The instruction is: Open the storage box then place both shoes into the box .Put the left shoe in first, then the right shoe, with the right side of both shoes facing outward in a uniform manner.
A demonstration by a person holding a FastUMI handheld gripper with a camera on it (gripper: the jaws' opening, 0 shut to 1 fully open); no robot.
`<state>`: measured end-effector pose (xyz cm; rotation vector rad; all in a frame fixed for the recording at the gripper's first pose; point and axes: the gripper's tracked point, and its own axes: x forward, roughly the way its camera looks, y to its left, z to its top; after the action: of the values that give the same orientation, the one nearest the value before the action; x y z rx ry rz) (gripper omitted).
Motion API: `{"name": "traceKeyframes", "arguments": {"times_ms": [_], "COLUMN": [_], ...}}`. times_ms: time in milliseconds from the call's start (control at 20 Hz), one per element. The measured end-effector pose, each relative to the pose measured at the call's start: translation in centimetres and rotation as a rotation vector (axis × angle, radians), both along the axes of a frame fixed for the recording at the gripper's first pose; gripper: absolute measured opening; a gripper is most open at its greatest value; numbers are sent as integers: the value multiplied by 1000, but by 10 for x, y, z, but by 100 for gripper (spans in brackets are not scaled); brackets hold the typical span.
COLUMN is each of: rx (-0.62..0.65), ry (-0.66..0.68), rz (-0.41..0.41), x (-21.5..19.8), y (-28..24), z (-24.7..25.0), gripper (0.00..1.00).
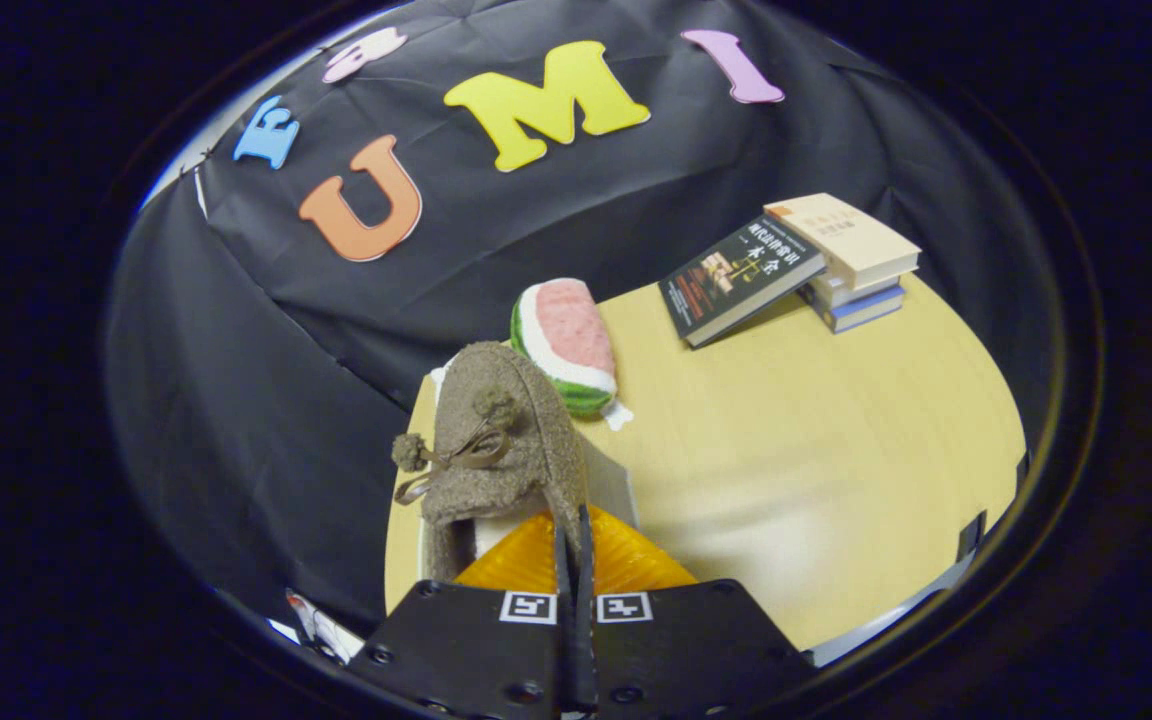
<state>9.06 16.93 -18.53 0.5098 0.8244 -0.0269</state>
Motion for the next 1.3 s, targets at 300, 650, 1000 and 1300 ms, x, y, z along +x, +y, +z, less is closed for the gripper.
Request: {"name": "traceKeyframes", "arguments": {"times_ms": [300, 650, 1000, 1300], "rx": [-18, -111, -168, -197], "ry": [53, 148, 186, 197], "rz": [-21, -68, -92, -90], "x": [-1, -8, -5, 4], "y": [51, 46, 49, 53], "z": [-42, -96, -115, -127], "gripper": [0, 0, 0, 0]}}
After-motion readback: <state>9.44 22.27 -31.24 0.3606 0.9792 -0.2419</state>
